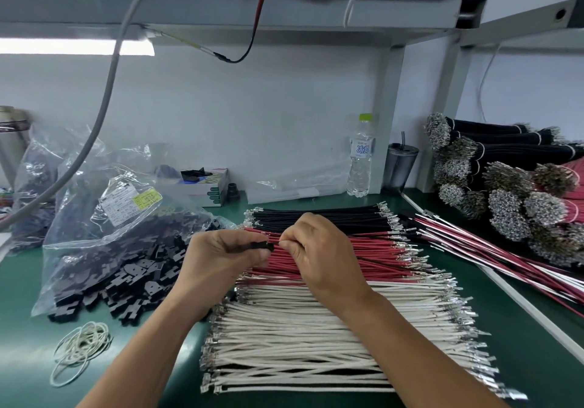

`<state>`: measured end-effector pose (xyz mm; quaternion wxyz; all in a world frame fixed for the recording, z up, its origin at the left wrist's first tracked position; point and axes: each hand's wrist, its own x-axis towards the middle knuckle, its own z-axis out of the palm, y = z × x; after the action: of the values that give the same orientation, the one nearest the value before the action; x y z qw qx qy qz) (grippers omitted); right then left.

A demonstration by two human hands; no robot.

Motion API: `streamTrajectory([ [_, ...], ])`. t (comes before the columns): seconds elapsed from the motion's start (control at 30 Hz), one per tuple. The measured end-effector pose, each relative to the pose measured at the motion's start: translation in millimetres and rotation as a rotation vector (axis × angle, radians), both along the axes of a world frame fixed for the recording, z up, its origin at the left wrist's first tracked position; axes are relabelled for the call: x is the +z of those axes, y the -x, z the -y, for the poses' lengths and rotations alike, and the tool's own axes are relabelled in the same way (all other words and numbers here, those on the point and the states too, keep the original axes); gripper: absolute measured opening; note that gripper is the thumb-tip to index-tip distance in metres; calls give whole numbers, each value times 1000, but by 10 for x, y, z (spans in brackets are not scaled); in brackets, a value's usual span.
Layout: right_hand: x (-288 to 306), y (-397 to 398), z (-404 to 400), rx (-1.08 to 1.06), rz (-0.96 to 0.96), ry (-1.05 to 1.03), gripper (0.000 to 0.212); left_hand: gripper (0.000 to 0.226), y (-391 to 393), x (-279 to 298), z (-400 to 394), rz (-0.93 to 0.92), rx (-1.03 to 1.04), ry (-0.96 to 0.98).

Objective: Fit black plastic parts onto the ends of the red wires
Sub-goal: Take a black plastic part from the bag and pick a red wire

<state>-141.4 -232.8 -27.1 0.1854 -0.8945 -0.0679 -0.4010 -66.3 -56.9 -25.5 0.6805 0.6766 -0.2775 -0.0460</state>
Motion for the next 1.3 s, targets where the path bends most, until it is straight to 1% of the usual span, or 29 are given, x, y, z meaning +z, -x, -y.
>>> streamTrajectory([
  [0.07, 0, -2, -26, 9, 27, 44, 12, 24, -9, -12, 7, 53, 34, -16],
  [0.2, 12, 0, -17, -17, 84, 107, 11, 29, -35, -43, 76, 126, 118, -52],
  [0.3, 90, 15, 2, -118, 173, 184, 9, 24, -48, -48, 96, 102, 122, -36],
  [0.37, 111, 34, 11, -97, 205, 209, 5, 19, -85, -40, 58, 46, 143, 14],
  [0.4, 103, 51, 0, -40, 150, 191, 6, 17, -107, -41, 33, 16, 153, 33],
  [0.47, 47, 61, -59, 87, -119, 128, 9, 16, -132, -41, -5, -42, 167, 59],
  [0.5, 12, 39, -94, 108, -260, 126, 13, 16, -137, -37, -11, -73, 174, 74],
  [0.53, -20, 2, -118, 97, -349, 153, 16, 16, -144, -32, -11, -100, 177, 92],
  [0.57, -36, -33, -135, 76, -388, 178, 18, 15, -150, -26, -8, -119, 176, 107],
  [0.7, -17, -74, -175, 34, -385, 231, 16, 15, -157, -23, -23, -133, 172, 124],
  [0.83, -8, -47, -227, -4, -388, 198, 18, 15, -147, -20, -33, -147, 162, 129],
  [0.9, 5, -52, -244, -21, -403, 217, 17, 16, -138, -16, -29, -156, 143, 132],
  [1.07, 58, -26, -202, -43, -355, 295, 18, 30, -137, 22, -61, -146, 148, 175],
  [1.13, 134, 12, -114, -47, -348, 261, 16, 27, -156, 32, -86, -140, 144, 189],
  [1.2, 207, 64, -12, -7, -368, 181, 16, 26, -178, 40, -114, -145, 144, 195],
  [1.3, 253, 141, 100, 45, -349, 128, 28, 31, -200, 47, -146, -200, 102, 216],
])
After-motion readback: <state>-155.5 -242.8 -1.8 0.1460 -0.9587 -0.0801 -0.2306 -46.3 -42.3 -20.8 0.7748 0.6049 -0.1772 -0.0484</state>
